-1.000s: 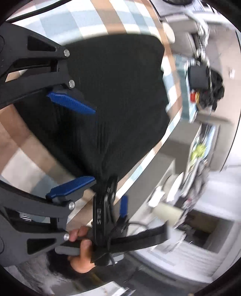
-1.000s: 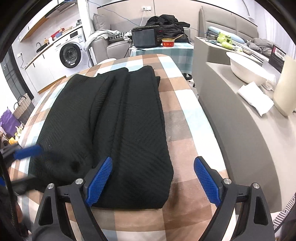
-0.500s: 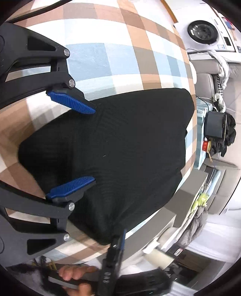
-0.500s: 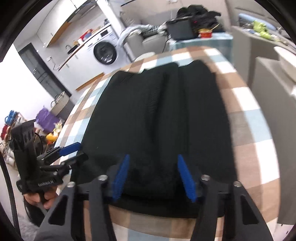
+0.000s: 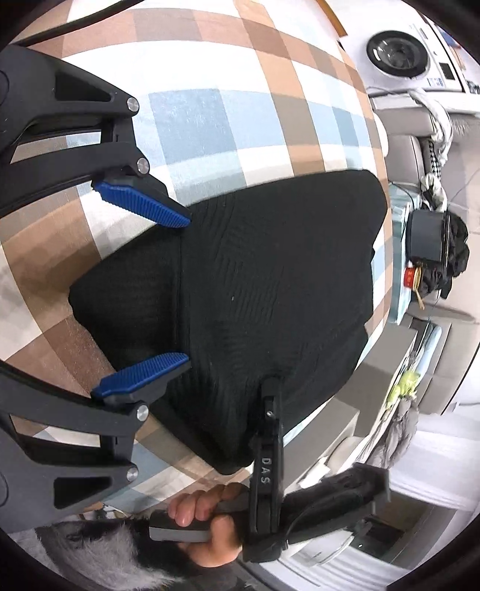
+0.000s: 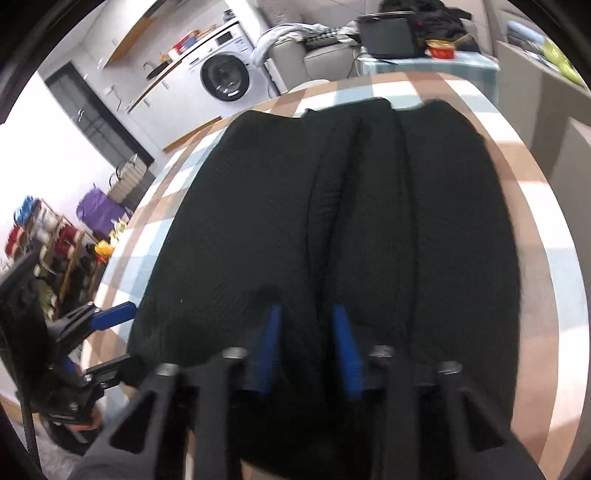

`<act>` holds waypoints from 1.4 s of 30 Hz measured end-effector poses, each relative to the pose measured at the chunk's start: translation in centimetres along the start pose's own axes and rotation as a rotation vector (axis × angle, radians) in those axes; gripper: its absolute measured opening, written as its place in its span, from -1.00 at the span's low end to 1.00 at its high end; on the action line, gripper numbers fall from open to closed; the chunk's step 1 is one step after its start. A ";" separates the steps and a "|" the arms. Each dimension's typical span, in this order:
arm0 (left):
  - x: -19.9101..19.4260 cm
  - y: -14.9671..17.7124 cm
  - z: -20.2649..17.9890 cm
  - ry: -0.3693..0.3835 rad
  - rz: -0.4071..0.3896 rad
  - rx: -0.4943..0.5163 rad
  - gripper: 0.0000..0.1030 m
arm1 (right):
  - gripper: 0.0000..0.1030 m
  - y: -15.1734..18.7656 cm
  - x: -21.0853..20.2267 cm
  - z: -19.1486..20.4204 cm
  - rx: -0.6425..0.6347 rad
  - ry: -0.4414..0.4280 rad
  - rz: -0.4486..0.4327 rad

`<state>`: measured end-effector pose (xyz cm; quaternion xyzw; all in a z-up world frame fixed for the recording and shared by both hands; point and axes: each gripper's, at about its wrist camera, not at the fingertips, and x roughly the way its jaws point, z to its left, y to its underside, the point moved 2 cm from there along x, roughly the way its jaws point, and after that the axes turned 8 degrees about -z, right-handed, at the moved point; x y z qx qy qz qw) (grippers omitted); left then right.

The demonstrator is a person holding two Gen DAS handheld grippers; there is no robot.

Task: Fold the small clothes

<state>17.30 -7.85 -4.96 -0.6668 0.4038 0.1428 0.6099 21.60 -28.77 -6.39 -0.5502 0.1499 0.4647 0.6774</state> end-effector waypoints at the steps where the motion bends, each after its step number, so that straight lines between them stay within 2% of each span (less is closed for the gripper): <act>1: -0.2 -0.1 0.1 -0.002 -0.004 -0.006 0.32 | -0.84 -0.9 -1.1 0.8 -0.023 -0.004 -0.058; 3: -0.6 -0.2 0.3 0.007 -0.015 -0.011 0.33 | -0.84 -2.1 -3.0 1.4 -0.039 0.004 -0.121; 4: -0.7 -0.2 0.2 0.013 -0.017 -0.012 0.34 | -0.84 -2.4 -3.5 1.2 -0.046 0.048 -0.137; 6: -0.7 -0.2 0.0 0.030 -0.013 -0.006 0.46 | -0.84 -2.2 -3.0 0.2 -0.045 0.122 -0.103; 8: -0.2 0.0 -0.3 0.037 0.003 0.004 0.48 | -0.81 -1.3 -1.2 -1.7 -0.001 0.215 -0.037; 9: 0.1 0.2 -0.4 0.037 0.015 0.012 0.48 | -0.78 -0.9 -0.8 -2.4 0.026 0.212 -0.010; 10: 0.3 0.3 -0.6 0.034 0.026 0.019 0.48 | -0.68 -0.6 -0.8 -3.0 0.067 0.189 0.003; 12: 0.7 0.6 -0.8 0.019 0.047 0.040 0.48 | -0.55 -0.1 -2.4 -3.4 0.105 0.137 -0.030; 14: 0.8 0.8 -0.8 0.026 0.057 0.045 0.48 | -0.28 0.6 -4.6 -3.6 0.132 0.094 -0.071; 16: 1.0 1.0 -0.5 0.026 0.061 0.041 0.48 | -0.18 1.7 -6.6 -3.6 0.157 0.048 -0.096; 19: 1.3 1.4 0.8 0.021 0.079 0.006 0.48 | -0.16 3.4 -7.4 -2.9 0.168 -0.023 -0.086; 22: 1.4 1.8 1.8 0.016 0.094 -0.013 0.48 | -0.13 3.9 -6.0 -2.5 0.154 0.001 -0.046; 24: 1.4 2.0 2.1 0.012 0.094 -0.011 0.50 | -0.15 4.5 -4.9 -2.4 0.138 0.004 -0.020; 26: 1.4 2.1 2.4 0.006 0.093 -0.007 0.51 | -0.72 4.6 -4.5 -2.1 0.100 0.030 -0.007; 27: 1.4 2.2 2.4 0.005 0.093 -0.009 0.51 | -0.80 4.5 -4.9 -1.6 0.076 0.039 -0.006; 31: 1.2 2.2 2.7 -0.003 0.092 -0.016 0.51 | -0.87 4.1 -7.8 0.2 0.016 0.006 -0.051; 33: 1.2 2.3 2.7 0.005 0.096 -0.017 0.51 | -0.88 4.7 -7.2 -0.4 0.009 0.060 -0.008; 35: 1.2 2.1 2.7 0.035 0.097 -0.023 0.51 | -0.86 5.9 -4.9 -2.4 0.069 0.116 0.087; 36: 1.3 1.9 2.8 0.045 0.096 -0.033 0.51 | -0.84 6.1 -4.6 -2.7 0.093 0.111 0.094; 39: 1.8 0.8 3.6 0.058 0.086 -0.085 0.51 | -0.66 5.4 -5.8 -2.6 0.107 0.088 0.020; 41: 2.5 -0.1 4.2 0.035 0.077 -0.114 0.51 | -0.29 4.8 -6.9 -2.8 0.124 0.089 -0.042; 42: 2.9 -0.5 4.2 0.038 0.071 -0.112 0.51 | -0.21 4.6 -7.2 -3.0 0.132 0.093 -0.059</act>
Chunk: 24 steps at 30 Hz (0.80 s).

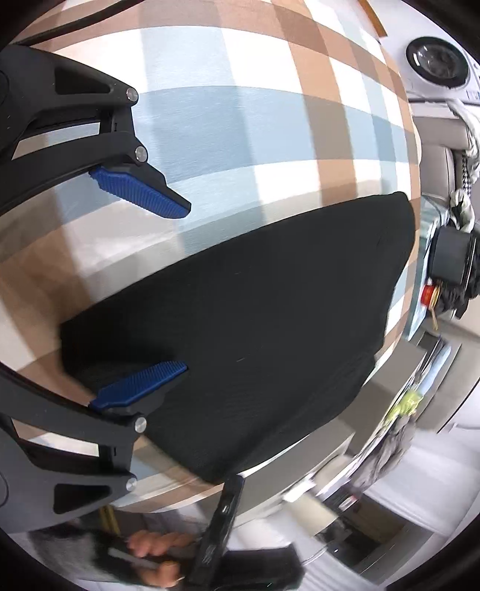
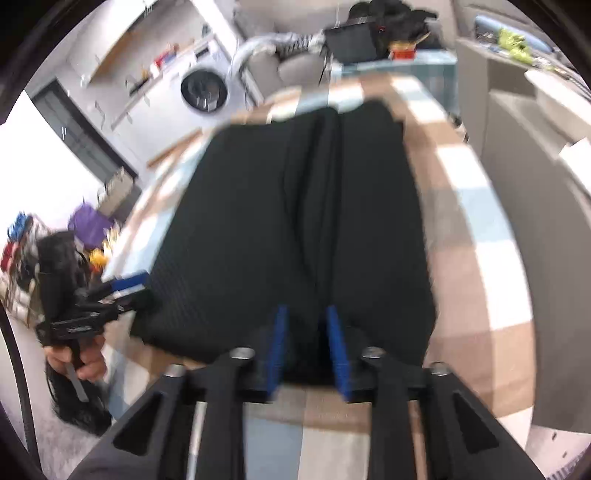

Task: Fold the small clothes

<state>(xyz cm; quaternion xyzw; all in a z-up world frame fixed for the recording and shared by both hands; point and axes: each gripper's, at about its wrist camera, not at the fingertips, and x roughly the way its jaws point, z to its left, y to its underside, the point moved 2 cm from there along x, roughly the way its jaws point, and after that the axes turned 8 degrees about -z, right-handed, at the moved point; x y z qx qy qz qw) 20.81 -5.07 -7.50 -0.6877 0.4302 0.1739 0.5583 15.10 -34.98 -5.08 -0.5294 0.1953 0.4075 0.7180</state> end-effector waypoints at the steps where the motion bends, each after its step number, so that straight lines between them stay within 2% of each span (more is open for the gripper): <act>1: 0.5 -0.4 -0.1 0.009 0.004 0.011 0.51 | -0.16 -0.3 -0.2 -0.2 0.011 0.015 -0.015; 4: 2.1 -1.5 -0.2 -0.004 0.003 0.006 0.45 | -0.16 -0.6 -0.6 -0.4 0.030 0.035 -0.028; 5: 2.5 -1.9 -0.2 0.004 0.002 -0.011 0.35 | -0.16 -0.6 -0.7 -0.5 0.035 0.043 -0.036; 7: 3.1 -2.6 0.0 0.002 -0.013 -0.043 0.01 | -0.14 -0.5 -0.8 -0.5 0.043 0.063 -0.044; 8: 3.4 -2.8 0.0 0.001 -0.023 -0.051 -0.41 | -0.13 -0.4 -0.9 -0.8 0.055 0.072 -0.049; 9: 3.6 -3.0 0.1 -0.002 -0.032 -0.048 -0.63 | -0.13 -0.4 -1.0 -1.1 0.066 0.071 -0.049; 12: 3.3 -3.0 0.3 0.005 -0.069 -0.067 -0.75 | -0.13 -0.8 -0.9 -1.1 0.078 0.066 -0.062; 15: 2.3 -2.8 0.7 -0.026 -0.099 -0.060 -0.83 | -0.12 -1.3 -0.8 -0.8 0.076 0.069 -0.065; 19: -0.3 -1.9 3.0 -0.050 -0.119 -0.102 -0.85 | -0.11 -1.9 0.4 0.2 0.054 0.055 -0.042; 24: -3.5 0.3 5.3 -0.105 -0.124 -0.131 -0.83 | -0.10 -2.2 2.7 2.7 0.004 -0.014 0.000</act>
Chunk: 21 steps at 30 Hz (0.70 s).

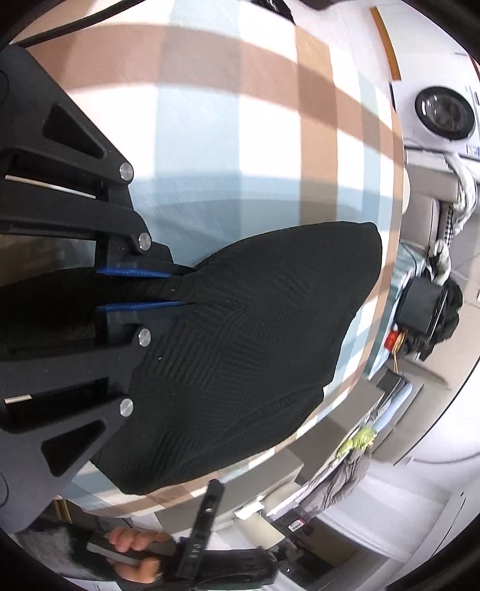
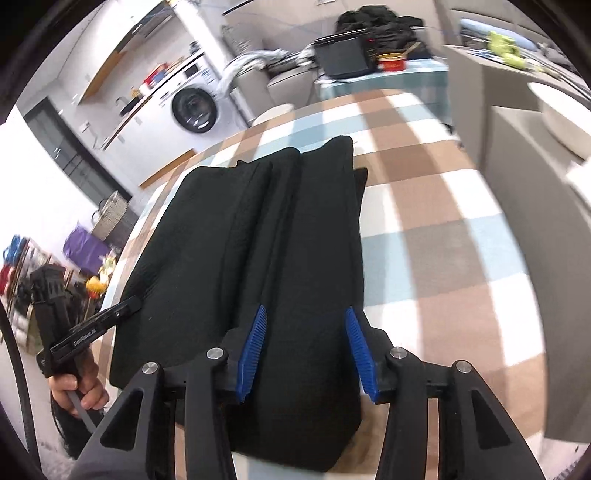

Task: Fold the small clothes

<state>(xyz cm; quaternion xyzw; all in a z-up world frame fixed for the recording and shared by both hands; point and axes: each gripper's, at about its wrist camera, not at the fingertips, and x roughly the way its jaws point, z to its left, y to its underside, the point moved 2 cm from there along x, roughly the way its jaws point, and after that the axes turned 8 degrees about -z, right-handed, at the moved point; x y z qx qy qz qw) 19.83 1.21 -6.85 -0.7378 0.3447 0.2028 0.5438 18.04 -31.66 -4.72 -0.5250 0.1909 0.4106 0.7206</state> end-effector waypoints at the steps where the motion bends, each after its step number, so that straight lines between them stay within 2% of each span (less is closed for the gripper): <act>1: -0.3 0.3 0.4 -0.004 0.002 -0.010 -0.83 | -0.10 -0.2 0.8 0.7 -0.010 -0.016 0.010; 4: -0.8 0.7 0.9 -0.014 -0.010 -0.038 -0.70 | -0.10 -1.1 2.8 2.4 -0.027 -0.050 0.019; 6: -1.0 0.5 1.2 -0.037 -0.016 -0.048 -0.29 | -0.10 -2.0 4.1 3.2 -0.026 -0.065 0.021; 7: -1.3 0.4 1.6 -0.049 -0.025 -0.052 -0.16 | -0.10 -2.7 5.0 3.6 -0.026 -0.072 0.024; 9: -1.8 -0.1 2.2 -0.075 -0.056 -0.061 0.30 | -0.10 -3.9 6.6 4.0 -0.019 -0.083 0.025; 11: -2.1 -0.5 2.6 -0.084 -0.070 -0.062 0.37 | -0.10 -5.1 8.6 4.1 -0.008 -0.061 0.035; 14: -2.0 -1.0 3.1 -0.095 -0.064 -0.057 0.38 | -0.10 -6.3 11.4 4.1 -0.016 -0.029 0.049; 17: -1.9 -1.1 3.3 -0.093 -0.059 -0.053 0.38 | -0.02 -7.3 12.4 4.1 -0.004 -0.046 0.025; 21: -1.4 -1.0 3.3 -0.086 -0.050 -0.062 0.38 | -0.02 -7.7 12.9 4.9 -0.024 -0.056 0.023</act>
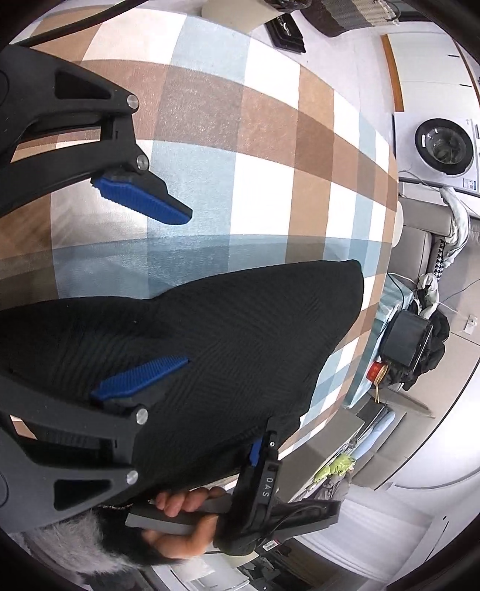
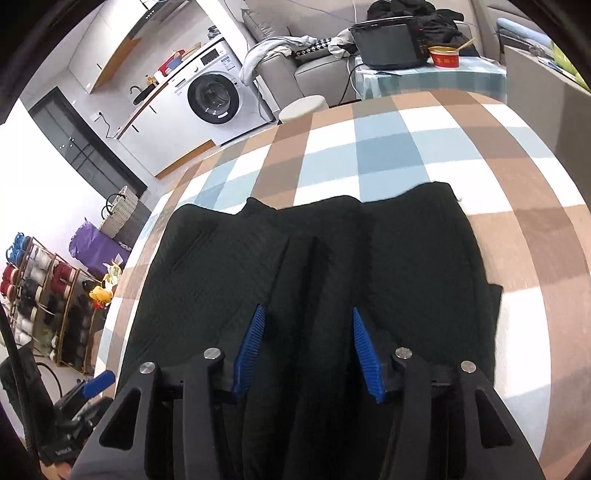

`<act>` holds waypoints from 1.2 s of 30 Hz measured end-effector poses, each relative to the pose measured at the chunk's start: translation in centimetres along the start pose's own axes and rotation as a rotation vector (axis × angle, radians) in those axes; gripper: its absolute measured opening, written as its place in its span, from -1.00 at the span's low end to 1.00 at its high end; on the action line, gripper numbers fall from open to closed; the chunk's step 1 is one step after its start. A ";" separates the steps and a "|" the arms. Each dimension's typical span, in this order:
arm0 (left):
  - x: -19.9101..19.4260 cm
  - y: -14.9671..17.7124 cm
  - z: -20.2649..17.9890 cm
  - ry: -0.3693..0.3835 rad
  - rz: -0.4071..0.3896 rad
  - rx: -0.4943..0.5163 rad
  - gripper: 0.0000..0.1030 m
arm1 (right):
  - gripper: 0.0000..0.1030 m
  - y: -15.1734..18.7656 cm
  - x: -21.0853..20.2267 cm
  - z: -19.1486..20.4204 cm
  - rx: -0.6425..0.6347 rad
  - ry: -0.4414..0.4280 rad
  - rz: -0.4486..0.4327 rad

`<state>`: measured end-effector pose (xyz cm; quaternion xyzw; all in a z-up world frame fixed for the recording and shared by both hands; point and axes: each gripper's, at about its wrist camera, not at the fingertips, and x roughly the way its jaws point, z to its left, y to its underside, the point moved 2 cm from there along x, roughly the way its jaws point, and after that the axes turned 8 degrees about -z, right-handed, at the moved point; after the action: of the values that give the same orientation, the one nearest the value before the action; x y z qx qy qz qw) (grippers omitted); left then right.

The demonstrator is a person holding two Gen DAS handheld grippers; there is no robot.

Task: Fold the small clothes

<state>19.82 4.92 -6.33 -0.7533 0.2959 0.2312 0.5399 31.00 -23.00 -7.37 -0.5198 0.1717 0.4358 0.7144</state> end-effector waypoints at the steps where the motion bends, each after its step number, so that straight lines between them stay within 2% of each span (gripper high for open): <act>1: 0.1 0.0 0.0 -0.001 0.001 -0.002 0.38 | -0.03 0.1 -0.2 0.3 -0.010 -0.006 -0.004; 3: 0.2 0.1 -0.1 0.004 0.004 -0.002 0.38 | -0.04 0.0 0.1 0.8 -0.034 -0.002 -0.008; 4: 0.2 0.2 -0.1 0.005 0.003 -0.003 0.38 | -0.18 0.1 0.3 1.0 -0.054 0.019 -0.018; 5: 0.2 0.2 -0.2 0.006 0.004 -0.001 0.38 | -0.42 0.1 0.5 1.0 -0.069 0.035 -0.021; 6: 0.4 0.2 -0.2 0.006 0.005 0.001 0.38 | -0.50 0.2 0.6 1.0 -0.077 0.041 -0.030; 8: 0.5 0.2 -0.4 0.013 0.006 0.002 0.38 | -0.80 0.1 0.3 0.9 -0.078 0.014 -0.053; 12: 0.0 -0.2 -0.8 0.033 -0.013 0.007 0.38 | -0.84 -0.6 -2.6 1.9 -0.092 -0.058 -0.142; 14: -0.5 -0.5 -1.0 0.039 -0.025 0.012 0.38 | -0.85 -1.1 -5.1 2.5 -0.112 -0.065 -0.192; 18: -0.8 -0.7 -1.6 0.044 -0.034 0.023 0.38 | -0.85 -1.5 -7.4 1.8 -0.134 0.036 -0.215; 24: 0.2 -0.1 -2.2 0.039 0.006 0.038 0.38 | -0.85 -1.2 -4.6 -2.7 -0.053 0.141 -0.136; 29: 0.1 0.3 -2.6 0.032 0.013 0.066 0.38 | -0.84 -1.4 -6.2 -2.3 -0.046 0.115 -0.203; 30: 0.2 0.3 -2.6 0.035 0.016 0.066 0.38 | -0.84 -1.4 -6.2 -2.2 -0.062 0.132 -0.207; 31: 0.5 0.4 -2.7 0.036 0.021 0.064 0.38 | -0.82 -1.5 -5.7 -2.3 -0.084 0.157 -0.194; 34: 1.3 0.5 -3.1 0.046 0.036 0.070 0.38 | -0.73 -0.8 -3.1 -3.4 -0.126 0.232 -0.059; 36: 1.9 0.6 -3.3 0.047 0.047 0.079 0.38 | -0.64 -0.1 -3.1 -4.5 -0.114 0.193 -0.023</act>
<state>20.84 1.28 -7.02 -0.7294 0.3352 0.2143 0.5566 30.26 -28.39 -6.95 -0.6010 0.2086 0.3845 0.6689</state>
